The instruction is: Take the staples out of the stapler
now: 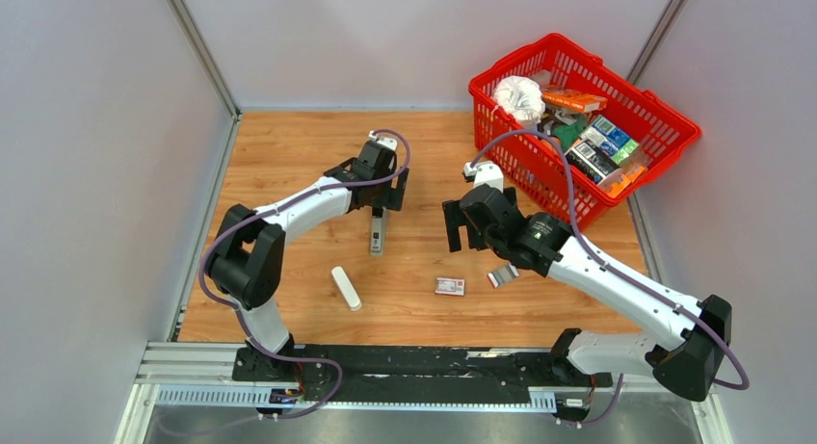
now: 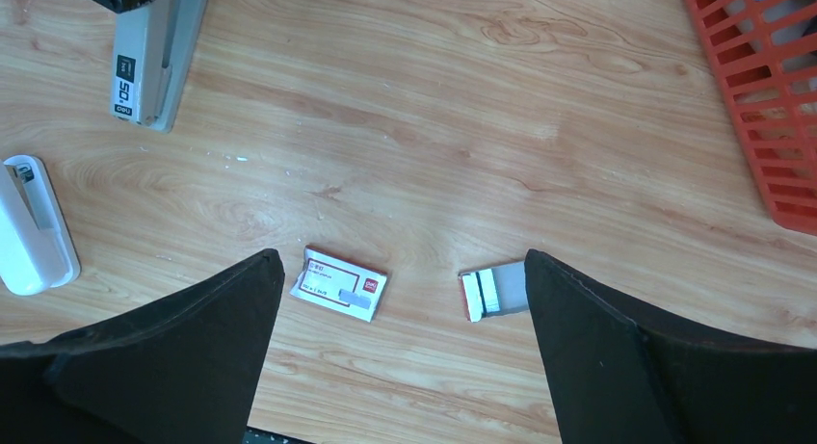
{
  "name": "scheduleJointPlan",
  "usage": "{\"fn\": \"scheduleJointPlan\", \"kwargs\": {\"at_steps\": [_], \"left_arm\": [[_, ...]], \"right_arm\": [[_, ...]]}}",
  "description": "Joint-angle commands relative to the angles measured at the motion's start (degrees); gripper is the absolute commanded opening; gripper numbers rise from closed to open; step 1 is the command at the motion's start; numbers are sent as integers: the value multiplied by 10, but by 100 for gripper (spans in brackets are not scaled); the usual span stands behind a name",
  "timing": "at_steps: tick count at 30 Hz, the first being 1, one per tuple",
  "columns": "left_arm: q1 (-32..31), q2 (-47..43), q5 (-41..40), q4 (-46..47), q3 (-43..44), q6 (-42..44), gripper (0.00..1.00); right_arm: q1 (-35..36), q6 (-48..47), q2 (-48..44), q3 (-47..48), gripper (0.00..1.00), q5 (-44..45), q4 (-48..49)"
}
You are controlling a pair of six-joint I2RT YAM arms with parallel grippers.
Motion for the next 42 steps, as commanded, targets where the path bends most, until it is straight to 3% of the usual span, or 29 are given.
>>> {"fn": "scheduleJointPlan", "kwargs": {"at_steps": [1, 10, 25, 42], "left_arm": [[12, 4, 13, 30, 1, -2, 93], [19, 15, 23, 40, -12, -11, 92], [23, 48, 3, 26, -4, -29, 79], [22, 42, 9, 31, -14, -27, 48]], "right_arm": [[4, 7, 2, -3, 100, -8, 18], [8, 12, 21, -1, 100, -15, 20], [10, 15, 31, -8, 100, -16, 17], [12, 18, 34, -7, 100, -17, 14]]}}
